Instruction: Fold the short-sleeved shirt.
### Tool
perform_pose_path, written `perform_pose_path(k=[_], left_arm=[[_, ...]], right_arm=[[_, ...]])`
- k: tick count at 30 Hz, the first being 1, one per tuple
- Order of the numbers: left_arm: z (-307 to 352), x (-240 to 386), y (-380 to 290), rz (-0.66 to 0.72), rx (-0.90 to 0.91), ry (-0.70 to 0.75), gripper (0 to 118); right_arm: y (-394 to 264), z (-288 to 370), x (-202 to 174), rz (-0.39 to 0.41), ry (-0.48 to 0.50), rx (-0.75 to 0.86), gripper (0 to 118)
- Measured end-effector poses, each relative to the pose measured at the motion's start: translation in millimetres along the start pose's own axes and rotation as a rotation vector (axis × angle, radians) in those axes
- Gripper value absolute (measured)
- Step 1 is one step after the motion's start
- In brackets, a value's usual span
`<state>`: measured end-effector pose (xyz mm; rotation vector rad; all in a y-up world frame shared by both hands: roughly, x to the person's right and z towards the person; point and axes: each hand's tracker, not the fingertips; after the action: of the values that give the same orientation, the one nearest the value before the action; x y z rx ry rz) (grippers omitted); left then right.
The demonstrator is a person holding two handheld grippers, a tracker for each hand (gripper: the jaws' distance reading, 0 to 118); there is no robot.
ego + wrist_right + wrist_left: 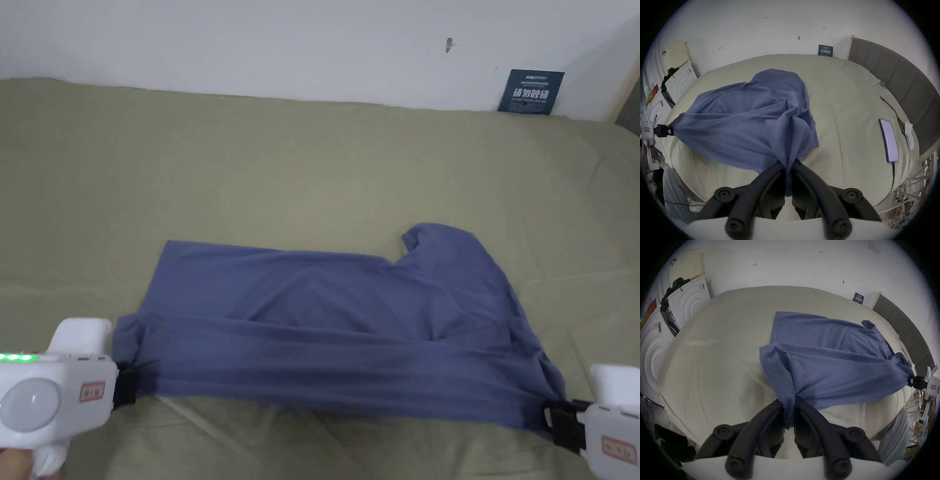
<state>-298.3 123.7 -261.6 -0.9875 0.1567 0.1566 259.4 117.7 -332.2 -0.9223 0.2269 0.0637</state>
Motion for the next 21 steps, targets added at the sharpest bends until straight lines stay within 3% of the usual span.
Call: perform_pose_path(k=[14,15,16,17,18,20,21], left_arm=[[0.0,-12.6,-51.0,0.033,-0.046,0.004,11],[1.1,-13.5,-52.8,0.036,-0.047,0.002,16],[3.1,-16.6,-52.7,0.061,-0.023,-0.03,42],[5.2,-18.6,-50.6,0.079,0.015,-0.054,99],[6.1,-20.5,-46.0,0.086,0.018,-0.065,118],[15.2,-23.3,-30.0,0.114,0.098,-0.082,108],[15.5,-23.6,-17.7,0.097,0.082,-0.072,103]], right_arm=[[-45.5,3.9,-5.9,-0.01,0.008,-0.055,6],[-44.2,3.3,-5.2,-0.02,0.019,-0.065,16],[-41.0,4.6,-4.7,-0.036,0.03,-0.082,43],[-36.9,6.7,-4.8,-0.05,0.03,-0.092,100],[-31.7,8.4,-4.9,-0.056,0.029,-0.096,118],[-19.5,17.3,-6.1,-0.046,0.04,0.022,105],[-8.1,15.4,-7.4,-0.046,0.019,0.021,105]])
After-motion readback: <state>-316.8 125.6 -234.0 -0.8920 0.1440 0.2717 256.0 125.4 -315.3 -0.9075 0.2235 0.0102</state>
